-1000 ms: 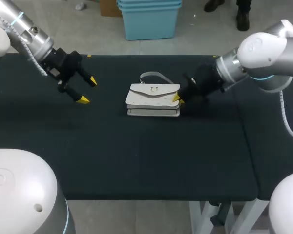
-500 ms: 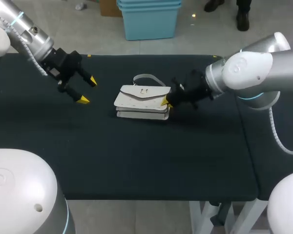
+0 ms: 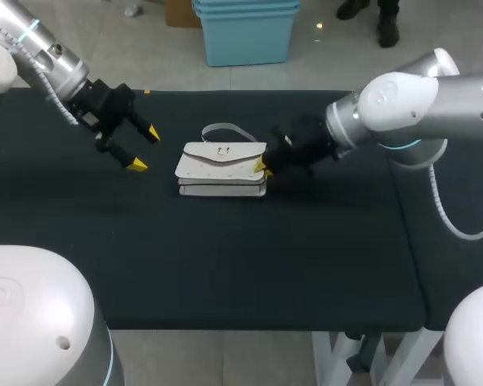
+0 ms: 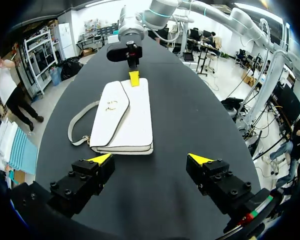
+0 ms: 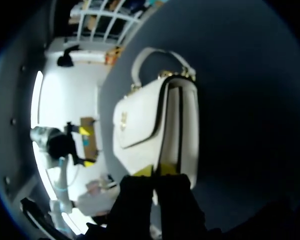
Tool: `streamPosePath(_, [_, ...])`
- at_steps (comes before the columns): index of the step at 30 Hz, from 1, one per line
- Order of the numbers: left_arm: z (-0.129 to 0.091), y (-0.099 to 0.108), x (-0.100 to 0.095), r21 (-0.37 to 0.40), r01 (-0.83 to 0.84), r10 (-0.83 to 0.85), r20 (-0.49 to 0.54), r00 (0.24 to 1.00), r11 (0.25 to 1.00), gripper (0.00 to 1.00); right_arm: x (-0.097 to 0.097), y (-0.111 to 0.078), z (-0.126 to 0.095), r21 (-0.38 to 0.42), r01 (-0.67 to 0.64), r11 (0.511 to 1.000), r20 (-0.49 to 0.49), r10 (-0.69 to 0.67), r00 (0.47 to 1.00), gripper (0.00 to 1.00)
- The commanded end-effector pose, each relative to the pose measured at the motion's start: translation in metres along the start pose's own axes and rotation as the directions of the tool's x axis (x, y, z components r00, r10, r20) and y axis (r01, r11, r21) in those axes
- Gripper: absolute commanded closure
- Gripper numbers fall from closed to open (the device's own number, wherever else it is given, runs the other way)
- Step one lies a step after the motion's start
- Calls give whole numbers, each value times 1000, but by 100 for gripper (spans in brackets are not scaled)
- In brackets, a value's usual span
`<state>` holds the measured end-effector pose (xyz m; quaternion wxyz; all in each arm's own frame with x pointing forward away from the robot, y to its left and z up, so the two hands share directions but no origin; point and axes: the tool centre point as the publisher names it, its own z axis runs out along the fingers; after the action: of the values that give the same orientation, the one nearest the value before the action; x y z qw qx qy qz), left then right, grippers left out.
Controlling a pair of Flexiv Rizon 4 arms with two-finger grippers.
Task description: Pick up the bag, open it, inspect its contents, close it, and place it on the opposite side
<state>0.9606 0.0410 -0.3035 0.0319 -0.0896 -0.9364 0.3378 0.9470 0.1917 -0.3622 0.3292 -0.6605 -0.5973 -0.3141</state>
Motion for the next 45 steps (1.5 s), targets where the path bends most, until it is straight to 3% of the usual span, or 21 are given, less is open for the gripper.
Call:
streamPosePath(1, [1,1,-1,3,-1,1,0,1000,1000,0,0,4,7,78,11,997,-17,-10,1000,100])
streamPosePath(8, [1,1,-1,3,-1,1,0,1000,1000,0,1,5,13,105,12,994,-19,-10,1000,100])
streamPosePath(20, [1,1,-1,3,-1,1,0,1000,1000,0,-2,-5,11,76,-4,997,-20,6,1000,100])
streamPosePath(21, [1,1,-1,3,-1,1,0,1000,1000,0,-2,-6,10,74,-5,997,-22,6,1000,90])
streamPosePath(22, [1,1,-1,3,-1,1,0,1000,1000,0,-2,-7,10,71,-7,997,-25,8,1000,72])
streamPosePath(23, [1,1,-1,3,-1,1,0,1000,1000,0,-2,-8,9,67,-10,998,-27,12,1000,43])
streamPosePath(24, [1,1,-1,3,-1,1,0,1000,1000,0,-3,-9,9,64,-15,998,-28,17,999,0])
streamPosePath(30, [1,1,-1,3,-1,1,0,1000,1000,0,0,-14,-6,28,-4,1000,-2,4,1000,0])
streamPosePath(36, [1,1,-1,3,-1,1,0,1000,1000,0,13,-11,-29,23,79,997,154,-81,985,0])
streamPosePath(41, [1,1,-1,3,-1,1,0,1000,1000,0,27,-12,-43,48,241,969,335,-243,910,0])
streamPosePath(45, [1,1,-1,3,-1,1,0,1000,1000,0,32,-13,-52,97,370,924,414,-375,829,0])
